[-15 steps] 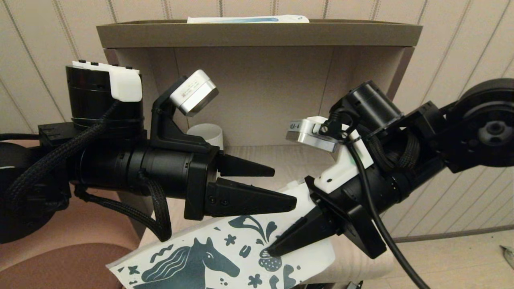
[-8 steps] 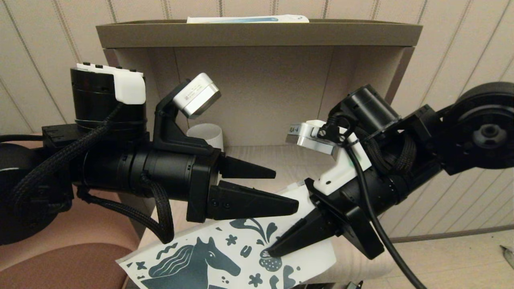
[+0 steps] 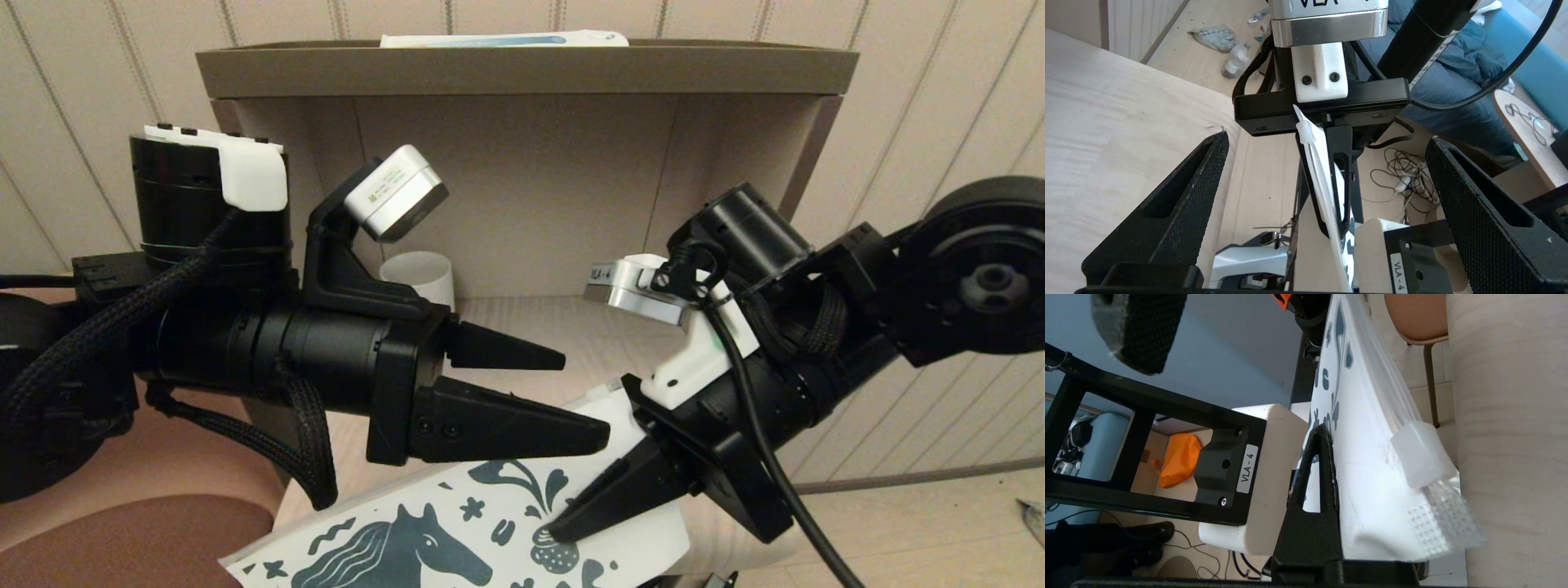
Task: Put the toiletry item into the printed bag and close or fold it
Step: Close the strorage bag and place it on the desk
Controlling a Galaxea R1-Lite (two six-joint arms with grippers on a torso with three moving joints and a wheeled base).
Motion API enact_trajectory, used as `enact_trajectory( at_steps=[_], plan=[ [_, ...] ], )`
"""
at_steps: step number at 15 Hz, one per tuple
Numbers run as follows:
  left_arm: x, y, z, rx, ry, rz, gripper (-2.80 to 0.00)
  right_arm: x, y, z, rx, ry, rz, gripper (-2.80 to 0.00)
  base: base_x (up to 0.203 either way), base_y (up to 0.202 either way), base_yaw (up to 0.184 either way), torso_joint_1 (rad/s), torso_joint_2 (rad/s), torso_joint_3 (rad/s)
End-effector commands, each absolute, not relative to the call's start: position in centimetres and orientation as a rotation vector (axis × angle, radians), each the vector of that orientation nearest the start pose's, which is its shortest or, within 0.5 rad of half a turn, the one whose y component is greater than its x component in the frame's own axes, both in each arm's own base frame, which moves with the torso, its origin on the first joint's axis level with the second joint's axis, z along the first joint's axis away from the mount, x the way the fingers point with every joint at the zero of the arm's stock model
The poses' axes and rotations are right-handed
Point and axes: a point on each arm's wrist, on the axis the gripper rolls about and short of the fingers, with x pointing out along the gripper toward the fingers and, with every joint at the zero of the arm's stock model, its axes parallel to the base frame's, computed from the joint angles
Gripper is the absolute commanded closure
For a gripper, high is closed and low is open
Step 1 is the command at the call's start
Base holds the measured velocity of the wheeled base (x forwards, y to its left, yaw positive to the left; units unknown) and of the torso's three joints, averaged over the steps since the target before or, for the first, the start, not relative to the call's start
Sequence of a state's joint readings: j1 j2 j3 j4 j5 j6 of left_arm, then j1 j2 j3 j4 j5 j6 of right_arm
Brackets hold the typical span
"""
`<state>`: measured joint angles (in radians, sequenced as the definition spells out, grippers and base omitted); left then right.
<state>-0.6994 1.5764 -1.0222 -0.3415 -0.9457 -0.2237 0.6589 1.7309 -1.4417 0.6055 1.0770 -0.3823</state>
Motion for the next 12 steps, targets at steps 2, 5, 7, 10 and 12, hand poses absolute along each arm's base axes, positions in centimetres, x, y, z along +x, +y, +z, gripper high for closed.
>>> enact_trajectory(
  at_steps=[2,5,7,10,12],
  plan=[
    [20.44,-19.59,25.25,-0.202,0.421,-1.609,-2.8,22.0,19.46,24.77,-0.049,0.666,1.761,0.0,0.0,0.0,0.0,0.0,0.0,0.0],
    [20.41,-19.57,25.33,-0.203,0.419,-1.609,-2.8,22.04,19.53,24.75,-0.052,0.663,1.764,0.0,0.0,0.0,0.0,0.0,0.0,0.0],
    [20.51,-19.65,25.26,-0.203,0.421,-1.607,-2.8,22.11,19.6,24.74,-0.052,0.664,1.763,0.0,0.0,0.0,0.0,0.0,0.0,0.0],
    [20.71,-19.8,25.24,-0.202,0.418,-1.598,-2.8,22.03,19.48,24.75,-0.053,0.667,1.756,0.0,0.0,0.0,0.0,0.0,0.0,0.0],
    [20.71,-19.8,25.24,-0.202,0.418,-1.598,-2.8,22.11,19.47,24.84,-0.055,0.66,1.754,0.0,0.0,0.0,0.0,0.0,0.0,0.0]
  ],
)
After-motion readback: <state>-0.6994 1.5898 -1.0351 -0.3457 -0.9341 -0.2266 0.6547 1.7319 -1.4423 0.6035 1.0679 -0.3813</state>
